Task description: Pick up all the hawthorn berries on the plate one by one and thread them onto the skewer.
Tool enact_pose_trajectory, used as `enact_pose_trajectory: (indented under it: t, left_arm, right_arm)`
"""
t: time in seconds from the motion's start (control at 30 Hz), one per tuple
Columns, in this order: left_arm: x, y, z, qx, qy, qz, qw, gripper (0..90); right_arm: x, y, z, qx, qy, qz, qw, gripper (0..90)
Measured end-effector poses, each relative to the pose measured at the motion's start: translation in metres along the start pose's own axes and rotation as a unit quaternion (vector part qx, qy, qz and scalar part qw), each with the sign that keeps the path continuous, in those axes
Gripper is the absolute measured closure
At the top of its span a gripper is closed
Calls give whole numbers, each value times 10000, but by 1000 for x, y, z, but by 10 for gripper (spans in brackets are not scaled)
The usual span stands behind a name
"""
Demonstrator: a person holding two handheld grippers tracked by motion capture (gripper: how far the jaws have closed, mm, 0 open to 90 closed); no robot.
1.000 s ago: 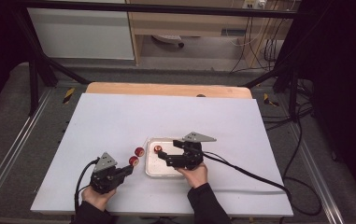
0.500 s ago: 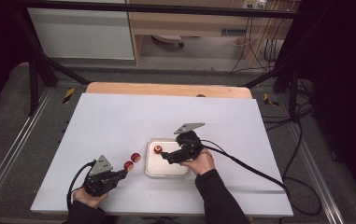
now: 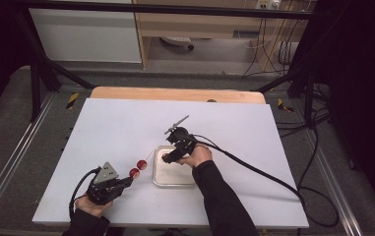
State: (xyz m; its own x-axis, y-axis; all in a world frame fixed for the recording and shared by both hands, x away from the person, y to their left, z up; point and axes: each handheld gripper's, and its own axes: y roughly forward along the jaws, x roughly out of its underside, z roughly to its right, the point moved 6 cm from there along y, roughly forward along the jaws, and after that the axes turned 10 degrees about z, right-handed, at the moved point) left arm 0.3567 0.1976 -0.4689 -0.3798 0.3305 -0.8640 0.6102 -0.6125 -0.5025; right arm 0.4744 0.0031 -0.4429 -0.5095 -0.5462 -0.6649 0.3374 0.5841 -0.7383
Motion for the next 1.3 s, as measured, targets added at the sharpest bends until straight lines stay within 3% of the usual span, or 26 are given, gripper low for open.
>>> enact_pose_trajectory:
  t: [0.17, 0.4, 0.87, 1.1, 1.13, 1.3]
  left_arm:
    - [0, 0, -1, -7, 7, 1, 10000, 879]
    - [0, 2, -1, 6, -30, -27, 10000, 879]
    - [0, 4, 1, 51, -11, -56, 10000, 879]
    - [0, 4, 2, 53, -22, -53, 10000, 879]
    - [0, 5, 2, 47, -18, -55, 10000, 880]
    - [-1, 4, 2, 37, -2, -39, 10000, 879]
  right_arm:
    - [-4, 11, 3, -36, -79, -351, 9993, 404]
    - [-4, 23, 5, -103, -153, -574, 9982, 467]
    - [-3, 37, 4, -194, -244, -718, 9969, 552]
    - [0, 41, 5, -195, -186, -822, 9962, 609]
    - [-1, 40, 4, -211, -92, -839, 9962, 611]
    - [-3, 35, 3, -252, -21, -712, 9971, 615]
